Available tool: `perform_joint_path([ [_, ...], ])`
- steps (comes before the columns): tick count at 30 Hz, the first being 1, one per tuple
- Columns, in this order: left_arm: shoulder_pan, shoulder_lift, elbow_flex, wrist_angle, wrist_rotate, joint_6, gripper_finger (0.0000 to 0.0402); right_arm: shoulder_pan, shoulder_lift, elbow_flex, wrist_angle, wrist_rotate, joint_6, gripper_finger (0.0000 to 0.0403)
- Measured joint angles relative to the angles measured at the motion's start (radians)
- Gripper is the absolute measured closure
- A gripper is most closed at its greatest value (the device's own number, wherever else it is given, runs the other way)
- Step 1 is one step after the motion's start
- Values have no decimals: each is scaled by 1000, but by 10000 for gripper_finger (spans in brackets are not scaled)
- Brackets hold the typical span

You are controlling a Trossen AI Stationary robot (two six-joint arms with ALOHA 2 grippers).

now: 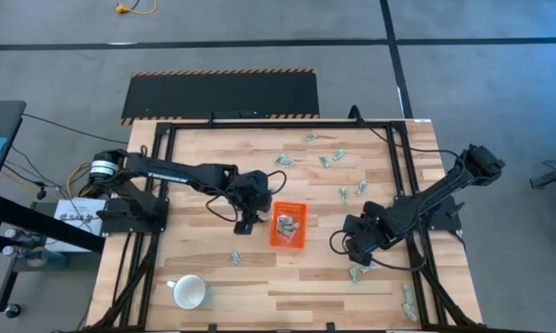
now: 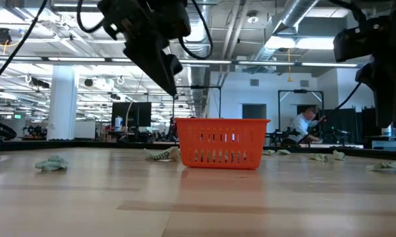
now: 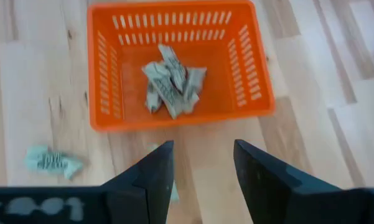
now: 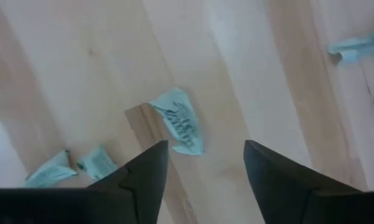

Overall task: Pick and place Stevia / Truvia into bins
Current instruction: Put the stevia packet into the orange bin

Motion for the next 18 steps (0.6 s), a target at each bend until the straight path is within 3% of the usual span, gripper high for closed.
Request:
perform_joint_path([
  [6, -5, -37, -31, -72, 1, -4, 246, -5, 7, 1, 53, -2, -38, 185],
  [18, -5, -38, -80, -93, 2, -30, 246, -54, 201, 1, 67, -102, -98, 205],
])
